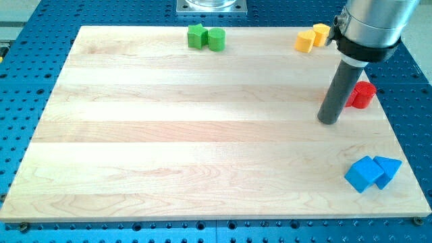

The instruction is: Place the blue blocks and red blocks in a vertical line

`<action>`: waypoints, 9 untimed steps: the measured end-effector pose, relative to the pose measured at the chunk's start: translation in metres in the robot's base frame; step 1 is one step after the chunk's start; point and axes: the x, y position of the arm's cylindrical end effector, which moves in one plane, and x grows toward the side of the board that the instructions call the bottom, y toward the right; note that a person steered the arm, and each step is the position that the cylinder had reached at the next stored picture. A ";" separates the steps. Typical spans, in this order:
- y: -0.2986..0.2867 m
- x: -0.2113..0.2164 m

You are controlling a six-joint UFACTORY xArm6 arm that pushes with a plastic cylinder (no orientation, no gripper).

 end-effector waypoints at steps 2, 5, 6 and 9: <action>0.009 0.006; 0.133 0.111; 0.102 0.153; 0.083 0.096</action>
